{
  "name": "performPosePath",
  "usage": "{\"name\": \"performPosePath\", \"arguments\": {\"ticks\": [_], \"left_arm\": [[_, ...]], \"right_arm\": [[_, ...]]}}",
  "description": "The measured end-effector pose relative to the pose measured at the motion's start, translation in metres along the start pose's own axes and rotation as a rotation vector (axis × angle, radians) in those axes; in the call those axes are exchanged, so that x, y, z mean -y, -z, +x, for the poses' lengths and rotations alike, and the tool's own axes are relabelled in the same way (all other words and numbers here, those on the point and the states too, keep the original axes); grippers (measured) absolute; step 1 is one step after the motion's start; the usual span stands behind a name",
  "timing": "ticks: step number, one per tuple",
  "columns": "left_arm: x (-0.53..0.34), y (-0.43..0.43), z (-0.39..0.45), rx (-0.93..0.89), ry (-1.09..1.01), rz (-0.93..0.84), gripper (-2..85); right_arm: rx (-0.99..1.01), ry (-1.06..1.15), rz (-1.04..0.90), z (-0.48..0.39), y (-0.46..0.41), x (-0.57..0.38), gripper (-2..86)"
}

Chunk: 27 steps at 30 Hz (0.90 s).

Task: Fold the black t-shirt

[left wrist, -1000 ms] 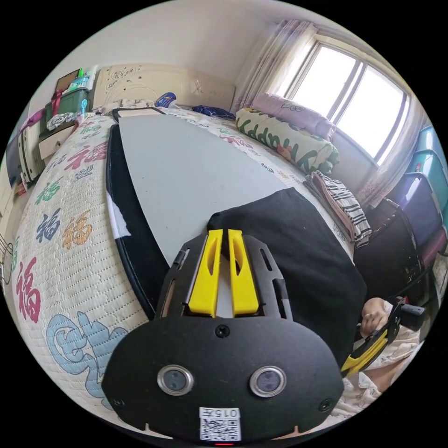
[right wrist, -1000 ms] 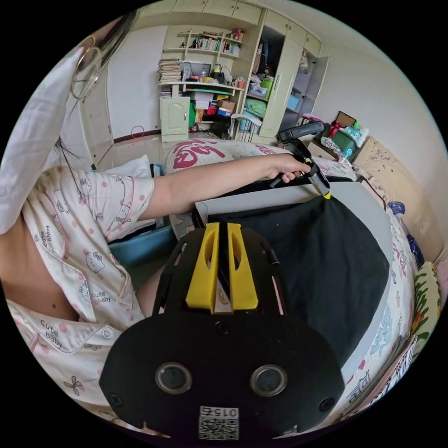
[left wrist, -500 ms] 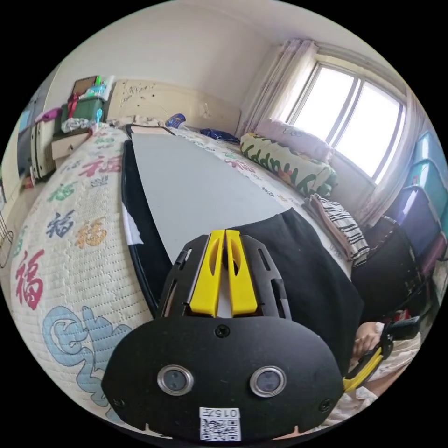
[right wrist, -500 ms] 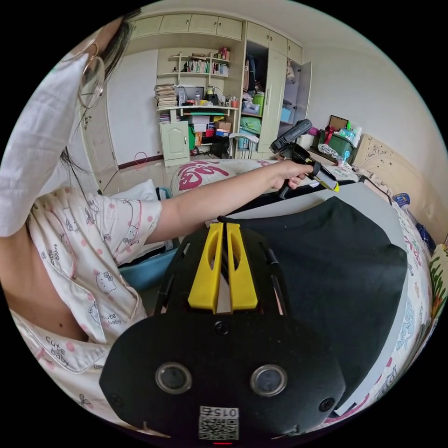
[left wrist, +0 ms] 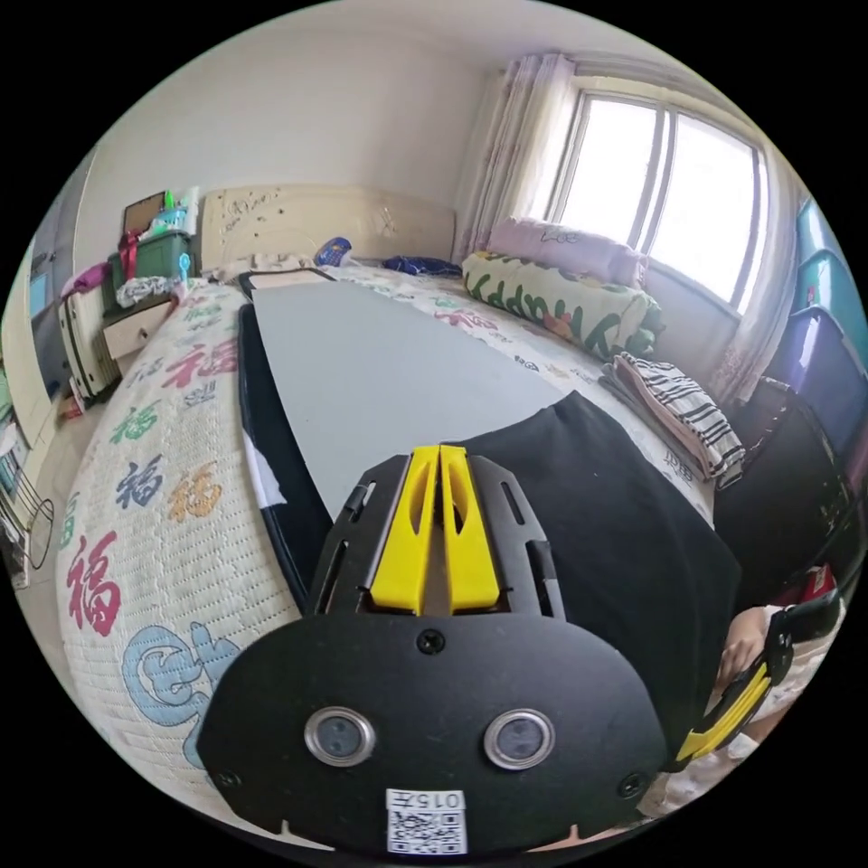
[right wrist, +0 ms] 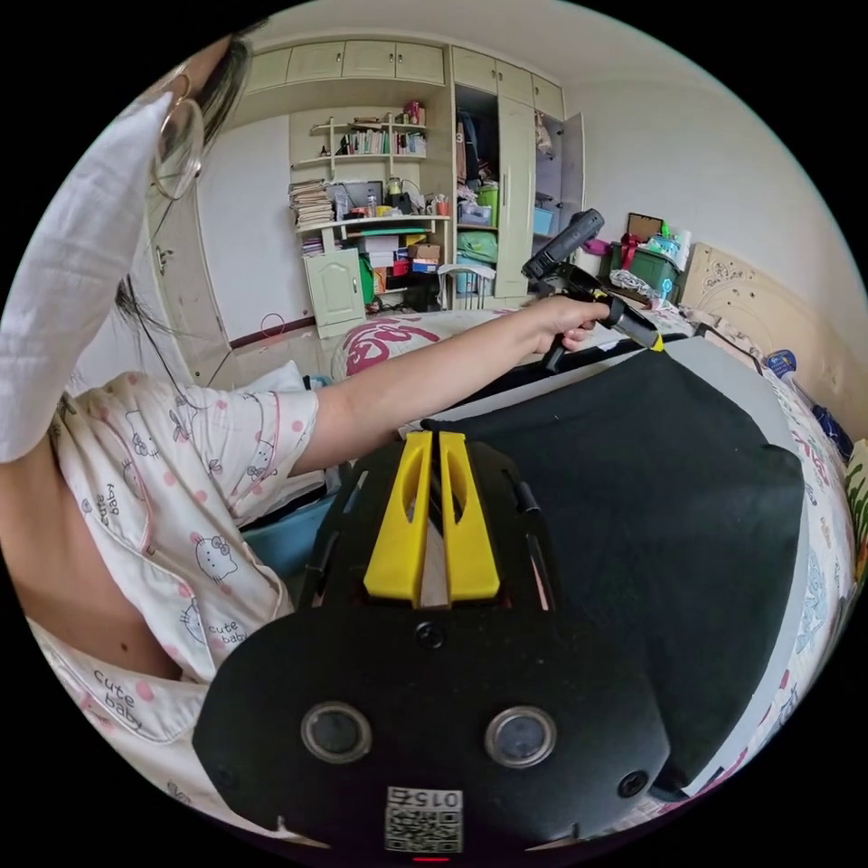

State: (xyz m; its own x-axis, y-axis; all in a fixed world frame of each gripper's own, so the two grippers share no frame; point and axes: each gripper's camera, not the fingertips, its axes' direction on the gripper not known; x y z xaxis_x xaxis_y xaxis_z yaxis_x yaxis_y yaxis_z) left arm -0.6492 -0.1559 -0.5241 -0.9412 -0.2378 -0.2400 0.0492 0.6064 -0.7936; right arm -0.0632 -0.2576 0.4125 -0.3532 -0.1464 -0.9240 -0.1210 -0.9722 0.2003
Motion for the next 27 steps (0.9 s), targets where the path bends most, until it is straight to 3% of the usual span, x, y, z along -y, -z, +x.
{"name": "performPosePath", "arguments": {"ticks": [8,16,21,27], "left_arm": [[0.032,-0.02,0.05,0.133,-0.049,-0.118,-0.3],[0.077,0.0,0.067,0.15,-0.056,-0.177,0.3],[0.107,0.05,0.053,0.087,-0.019,-0.147,2.7],[0.148,0.117,-0.004,-0.168,0.127,-0.114,9.2]], "right_arm": [[0.039,-0.074,0.004,-0.023,-0.016,0.058,0.6],[0.078,-0.134,0.048,-0.042,-0.03,0.131,3.4],[0.143,-0.046,-0.006,-0.064,-0.024,0.191,6.7],[0.185,-0.086,0.051,-0.016,0.056,0.283,8.1]]}}
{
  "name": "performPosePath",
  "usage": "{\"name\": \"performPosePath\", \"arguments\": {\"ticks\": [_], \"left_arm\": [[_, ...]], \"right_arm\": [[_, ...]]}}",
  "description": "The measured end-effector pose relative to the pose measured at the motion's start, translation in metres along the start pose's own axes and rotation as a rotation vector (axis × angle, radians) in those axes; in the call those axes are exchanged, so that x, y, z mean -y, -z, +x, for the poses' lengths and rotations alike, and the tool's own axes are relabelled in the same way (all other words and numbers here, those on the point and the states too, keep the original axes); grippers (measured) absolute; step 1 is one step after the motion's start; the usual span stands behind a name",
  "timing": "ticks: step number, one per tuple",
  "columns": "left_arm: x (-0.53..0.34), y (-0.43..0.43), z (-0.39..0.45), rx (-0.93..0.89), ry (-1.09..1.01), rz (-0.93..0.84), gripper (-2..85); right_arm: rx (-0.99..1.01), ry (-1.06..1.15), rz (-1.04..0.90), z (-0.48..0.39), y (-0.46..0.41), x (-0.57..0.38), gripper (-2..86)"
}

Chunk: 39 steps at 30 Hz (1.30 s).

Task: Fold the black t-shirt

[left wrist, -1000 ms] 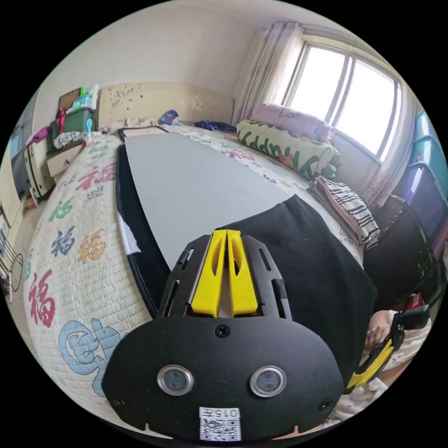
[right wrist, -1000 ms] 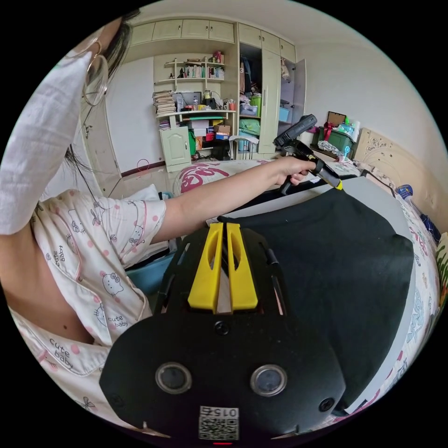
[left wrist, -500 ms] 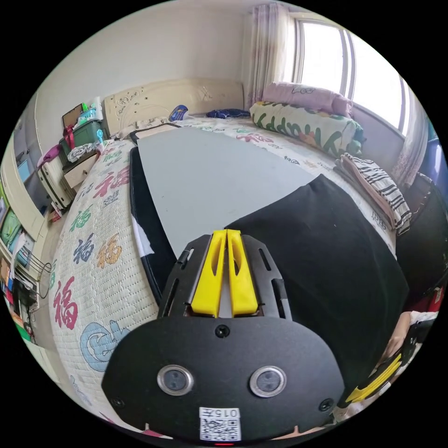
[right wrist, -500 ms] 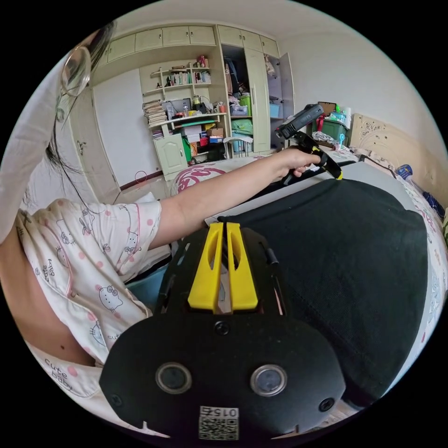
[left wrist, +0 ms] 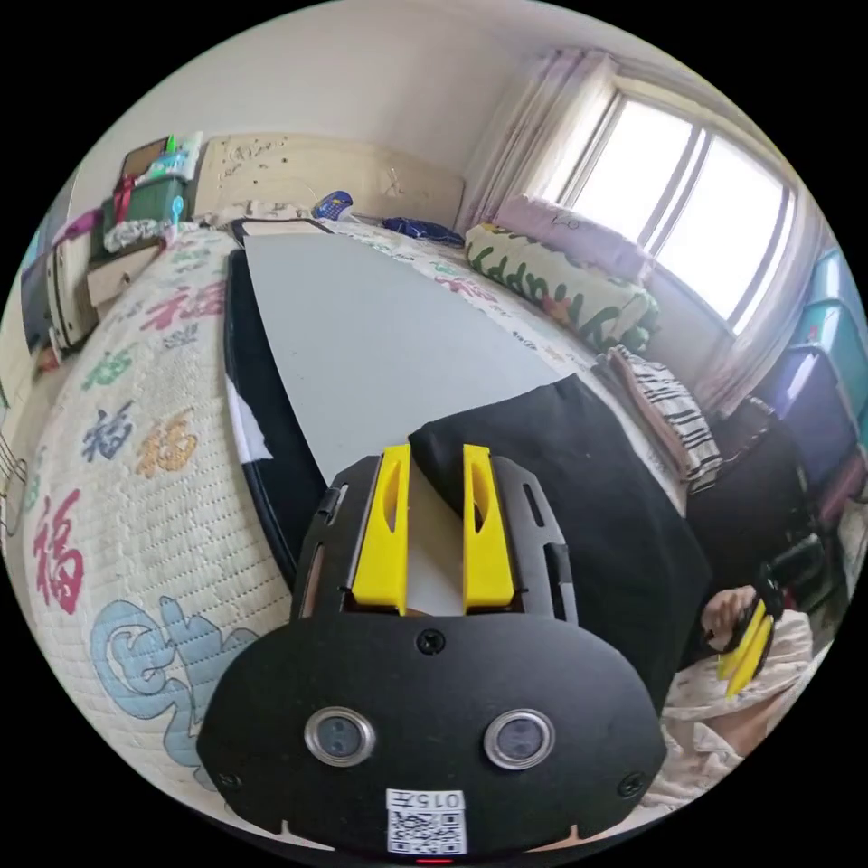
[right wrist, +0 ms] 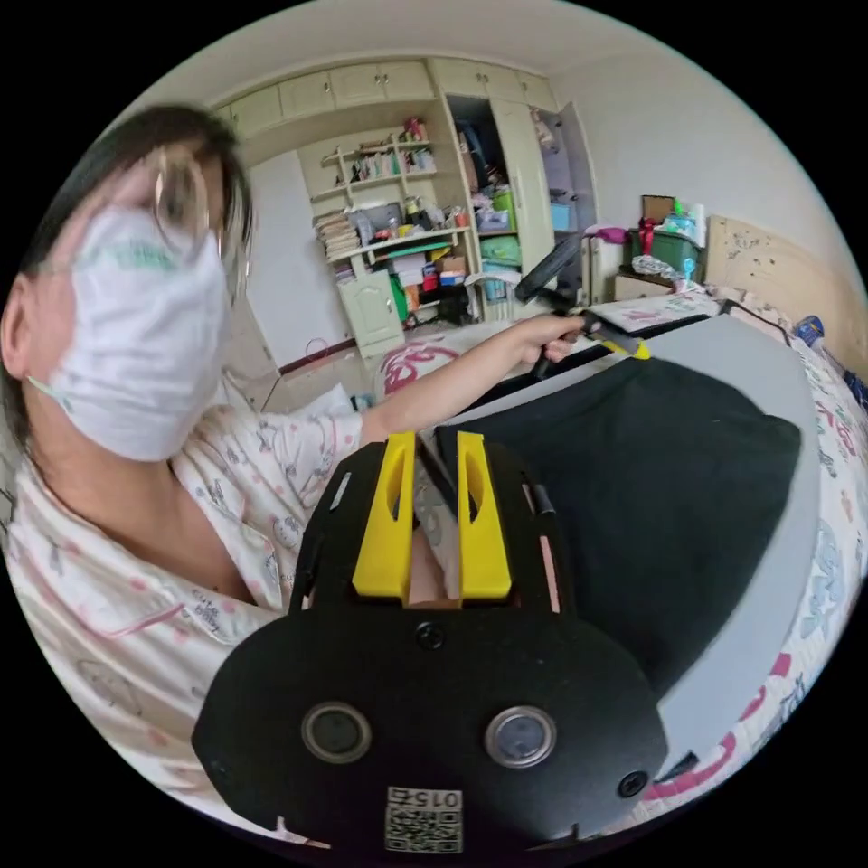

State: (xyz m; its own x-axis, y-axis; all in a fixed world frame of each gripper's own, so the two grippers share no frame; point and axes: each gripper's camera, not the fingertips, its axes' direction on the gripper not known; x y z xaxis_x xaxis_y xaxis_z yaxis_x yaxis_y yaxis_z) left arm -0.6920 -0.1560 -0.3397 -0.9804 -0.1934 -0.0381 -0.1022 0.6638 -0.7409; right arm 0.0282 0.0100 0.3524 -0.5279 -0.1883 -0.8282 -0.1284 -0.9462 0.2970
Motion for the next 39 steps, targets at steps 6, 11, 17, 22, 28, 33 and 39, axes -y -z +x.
{"name": "performPosePath", "arguments": {"ticks": [6,11,17,22,28,33,39], "left_arm": [[0.036,0.083,-0.045,-0.185,0.11,0.074,11.5],[0.055,0.174,-0.099,-0.178,0.208,0.131,13.8],[0.066,0.237,-0.165,-0.301,0.311,0.167,13.9],[0.094,0.253,-0.182,-0.302,0.272,0.068,14.9],[0.091,0.283,-0.238,-0.42,0.331,0.119,15.9],[0.083,0.297,-0.271,-0.429,0.34,0.122,15.6],[0.051,0.298,-0.317,-0.421,0.364,0.124,13.3]], "right_arm": [[-0.293,-0.278,0.066,0.15,0.049,0.132,10.7],[-0.365,-0.537,0.008,0.296,0.006,0.221,12.3],[-0.319,-0.675,-0.185,0.374,-0.102,0.316,14.0],[-0.386,-0.659,-0.211,0.374,-0.159,0.386,13.7],[-0.412,-0.673,-0.179,0.373,-0.217,0.458,12.6],[-0.379,-0.669,-0.176,0.37,-0.263,0.509,11.7],[-0.353,-0.667,-0.17,0.356,-0.315,0.559,11.4]]}}
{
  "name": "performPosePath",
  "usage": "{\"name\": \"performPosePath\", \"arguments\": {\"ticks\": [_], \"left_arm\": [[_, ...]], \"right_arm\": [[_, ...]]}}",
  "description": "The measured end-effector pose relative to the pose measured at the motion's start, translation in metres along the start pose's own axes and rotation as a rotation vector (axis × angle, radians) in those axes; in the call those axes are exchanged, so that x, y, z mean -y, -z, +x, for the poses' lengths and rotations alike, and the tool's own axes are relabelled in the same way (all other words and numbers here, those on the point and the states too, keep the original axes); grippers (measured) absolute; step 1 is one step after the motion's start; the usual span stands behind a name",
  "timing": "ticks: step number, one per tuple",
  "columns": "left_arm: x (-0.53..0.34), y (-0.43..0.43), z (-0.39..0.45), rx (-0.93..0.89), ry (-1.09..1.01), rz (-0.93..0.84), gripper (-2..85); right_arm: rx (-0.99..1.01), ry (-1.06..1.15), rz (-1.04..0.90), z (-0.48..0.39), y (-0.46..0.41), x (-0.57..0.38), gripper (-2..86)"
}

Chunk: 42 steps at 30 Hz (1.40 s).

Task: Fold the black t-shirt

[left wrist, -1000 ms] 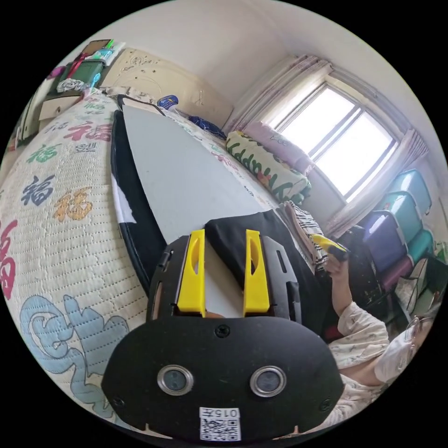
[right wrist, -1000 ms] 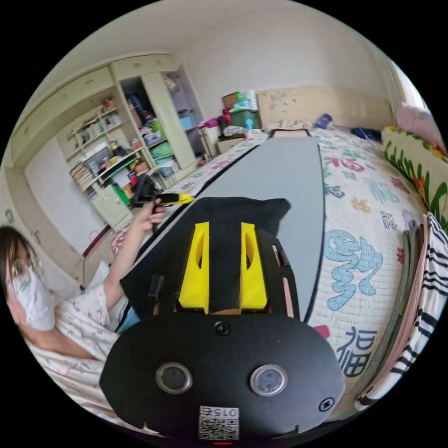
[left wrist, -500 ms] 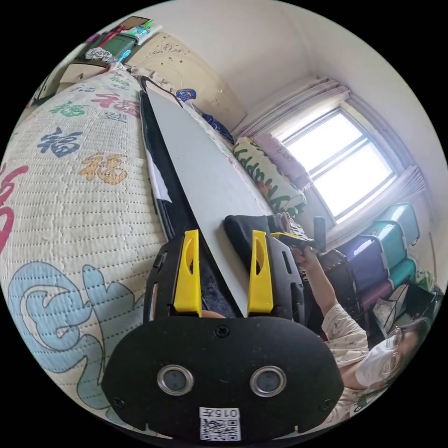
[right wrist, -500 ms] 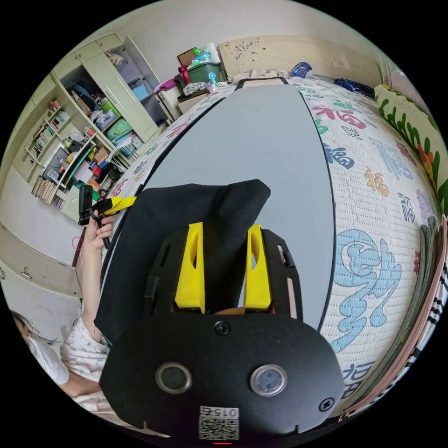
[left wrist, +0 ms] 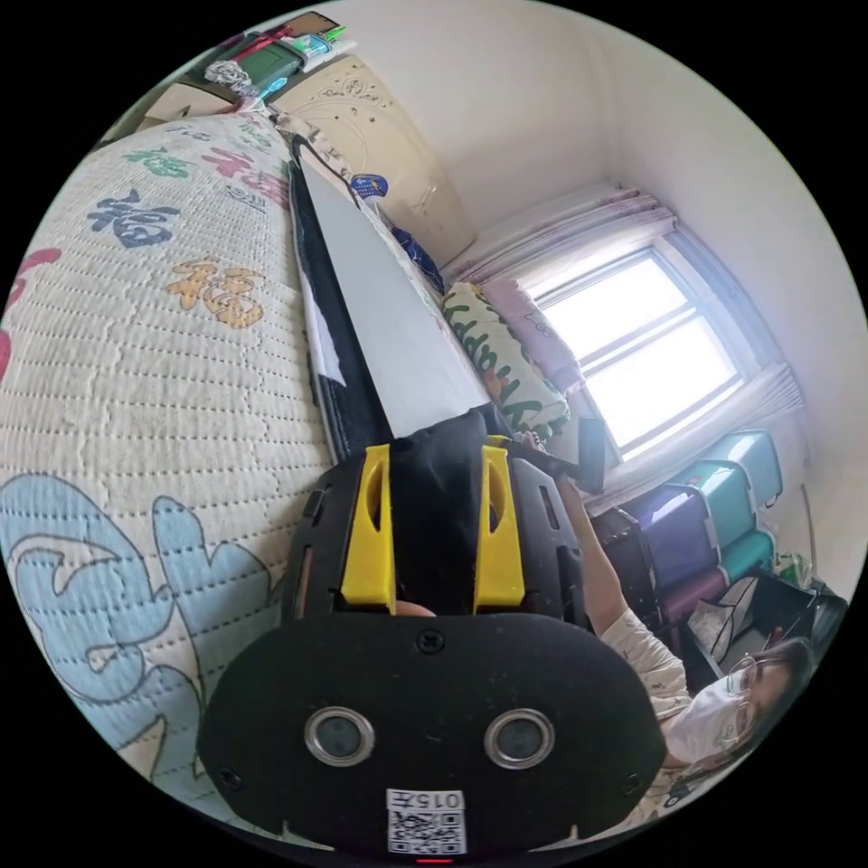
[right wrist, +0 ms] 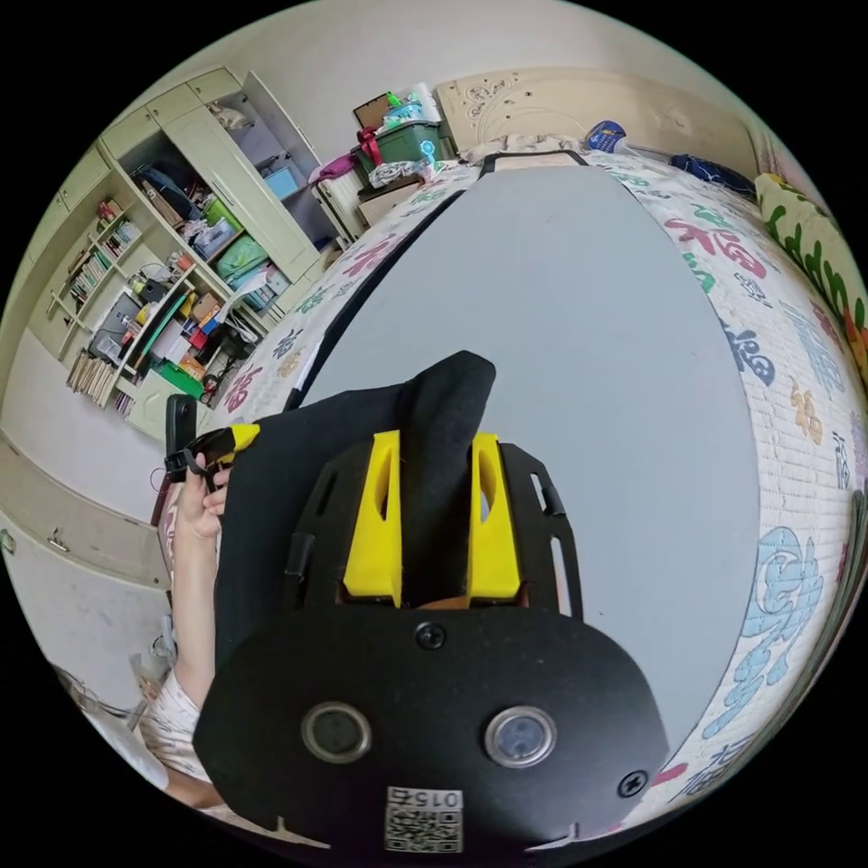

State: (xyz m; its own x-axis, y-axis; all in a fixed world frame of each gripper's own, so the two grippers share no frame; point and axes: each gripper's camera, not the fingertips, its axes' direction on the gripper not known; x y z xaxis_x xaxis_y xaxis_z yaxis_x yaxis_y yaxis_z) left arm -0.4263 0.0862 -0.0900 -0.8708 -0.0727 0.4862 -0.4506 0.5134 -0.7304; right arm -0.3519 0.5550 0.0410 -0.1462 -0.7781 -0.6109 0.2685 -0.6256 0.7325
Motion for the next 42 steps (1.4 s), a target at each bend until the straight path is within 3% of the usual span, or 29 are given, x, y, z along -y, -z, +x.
{"name": "performPosePath", "arguments": {"ticks": [6,14,18,24,34,38,42], "left_arm": [[-0.034,0.022,-0.057,0.051,0.006,0.002,8.4],[-0.112,0.038,-0.139,0.169,-0.126,0.012,6.8],[-0.157,0.045,-0.191,0.166,-0.167,0.027,6.5],[-0.251,0.064,-0.246,0.082,-0.417,0.153,6.4],[-0.465,0.064,-0.285,-0.073,-0.779,0.302,6.2],[-0.556,0.063,-0.298,-0.03,-0.894,0.328,6.1],[-0.641,0.062,-0.322,0.061,-0.999,0.362,6.1]], "right_arm": [[0.008,0.046,-0.028,-0.023,-0.003,0.001,11.5],[0.42,-0.136,-0.019,0.092,0.008,-0.039,6.8],[0.418,-0.067,0.047,0.095,0.032,-0.083,6.0],[0.393,0.123,0.253,0.087,0.144,-0.21,5.3],[0.312,0.398,0.474,0.121,0.36,-0.525,5.0],[0.24,0.538,0.602,0.143,0.412,-0.657,5.0],[0.307,0.583,0.66,0.184,0.431,-0.738,5.0]]}}
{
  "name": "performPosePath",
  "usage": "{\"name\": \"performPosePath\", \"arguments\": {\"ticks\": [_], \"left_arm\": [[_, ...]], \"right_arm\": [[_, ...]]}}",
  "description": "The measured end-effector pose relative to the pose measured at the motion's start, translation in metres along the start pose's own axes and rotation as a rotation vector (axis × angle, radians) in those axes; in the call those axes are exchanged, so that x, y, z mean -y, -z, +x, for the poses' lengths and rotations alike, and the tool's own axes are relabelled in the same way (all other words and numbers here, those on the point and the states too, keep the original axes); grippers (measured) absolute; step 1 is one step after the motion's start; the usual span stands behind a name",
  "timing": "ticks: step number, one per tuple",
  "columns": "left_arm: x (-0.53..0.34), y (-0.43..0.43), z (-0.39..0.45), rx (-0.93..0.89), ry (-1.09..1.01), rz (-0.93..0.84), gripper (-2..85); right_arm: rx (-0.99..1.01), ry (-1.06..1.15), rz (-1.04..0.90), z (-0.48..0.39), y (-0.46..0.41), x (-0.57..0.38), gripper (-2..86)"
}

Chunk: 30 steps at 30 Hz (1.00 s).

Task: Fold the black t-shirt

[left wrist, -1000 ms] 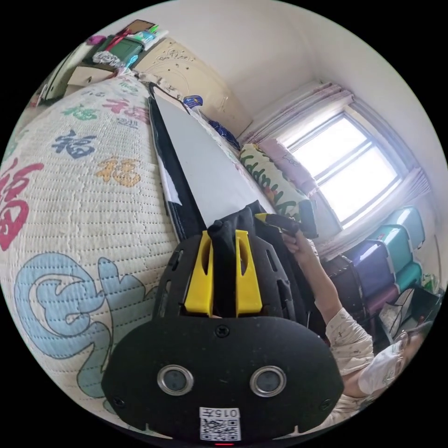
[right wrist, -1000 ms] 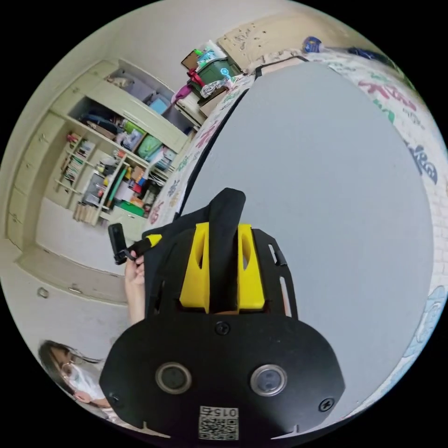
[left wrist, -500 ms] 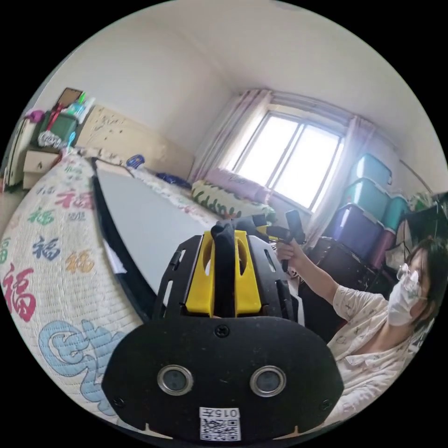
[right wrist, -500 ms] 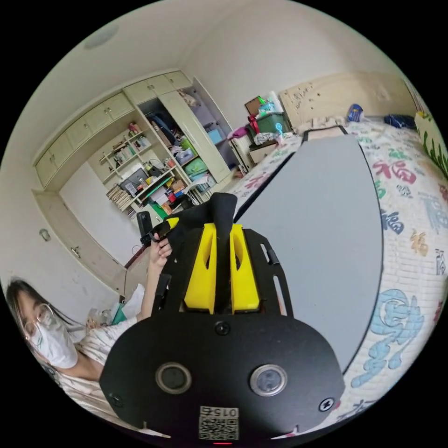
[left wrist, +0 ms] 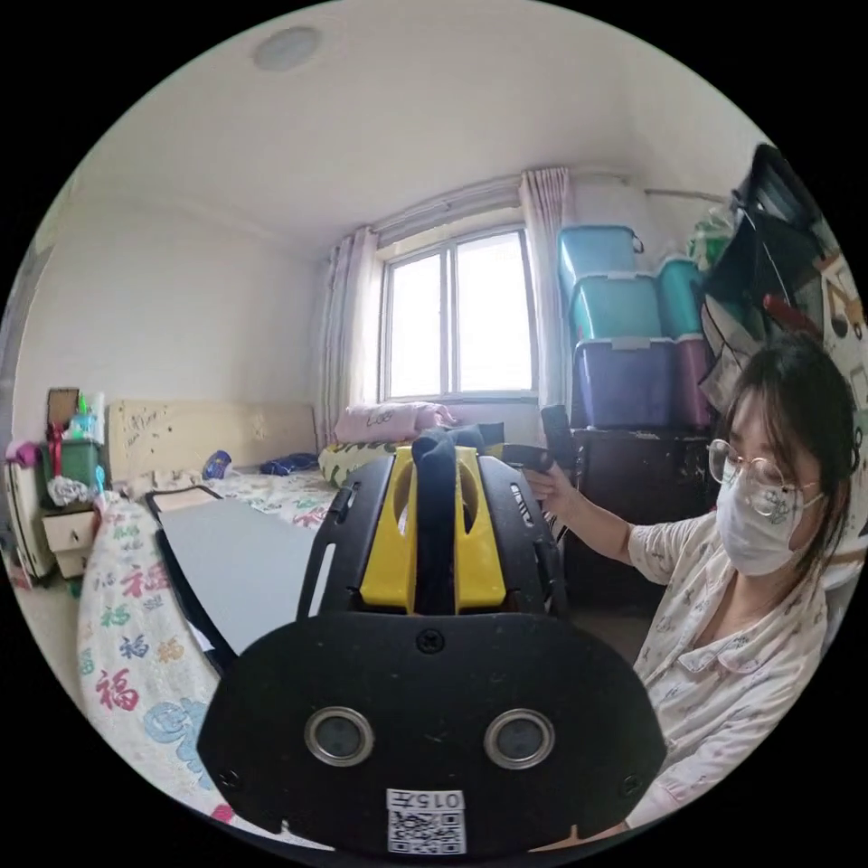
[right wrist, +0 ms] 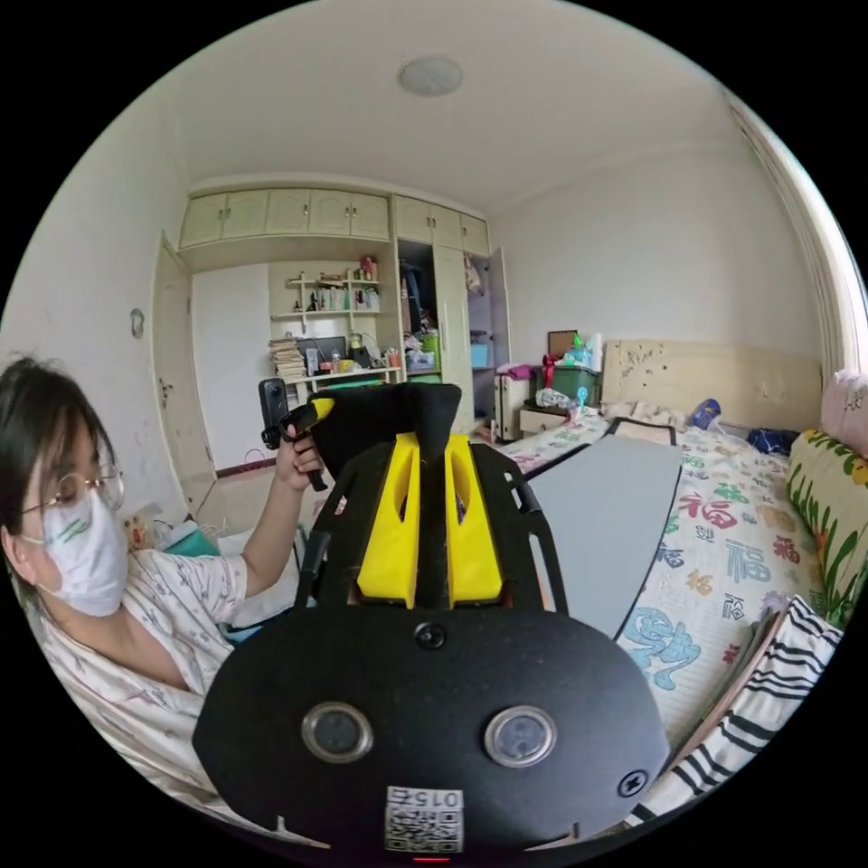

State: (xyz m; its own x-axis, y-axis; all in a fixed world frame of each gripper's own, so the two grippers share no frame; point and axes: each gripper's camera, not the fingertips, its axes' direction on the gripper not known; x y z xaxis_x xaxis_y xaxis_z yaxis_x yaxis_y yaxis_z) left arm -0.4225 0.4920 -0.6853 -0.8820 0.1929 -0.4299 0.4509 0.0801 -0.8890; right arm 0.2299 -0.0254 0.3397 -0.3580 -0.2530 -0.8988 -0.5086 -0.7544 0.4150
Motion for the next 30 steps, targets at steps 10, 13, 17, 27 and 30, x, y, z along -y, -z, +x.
{"name": "performPosePath", "arguments": {"ticks": [10,13,17,27,30], "left_arm": [[-0.194,0.063,0.129,0.393,-0.146,-0.169,5.7],[-0.245,0.068,0.139,0.494,-0.143,-0.201,5.6],[-0.316,0.079,0.127,0.592,-0.088,-0.192,5.2],[-0.471,0.104,0.04,0.924,0.152,-0.218,4.9],[-0.488,0.098,0.012,0.979,0.154,-0.284,4.7]], "right_arm": [[0.336,0.098,0.109,0.012,0.099,-0.158,4.9],[0.455,0.074,0.078,0.03,0.097,-0.197,4.9],[0.586,0.079,0.011,0.047,0.086,-0.25,4.9],[0.803,0.12,-0.201,0.048,-0.018,-0.361,4.6],[0.882,0.144,-0.232,0.052,-0.044,-0.393,4.5]]}}
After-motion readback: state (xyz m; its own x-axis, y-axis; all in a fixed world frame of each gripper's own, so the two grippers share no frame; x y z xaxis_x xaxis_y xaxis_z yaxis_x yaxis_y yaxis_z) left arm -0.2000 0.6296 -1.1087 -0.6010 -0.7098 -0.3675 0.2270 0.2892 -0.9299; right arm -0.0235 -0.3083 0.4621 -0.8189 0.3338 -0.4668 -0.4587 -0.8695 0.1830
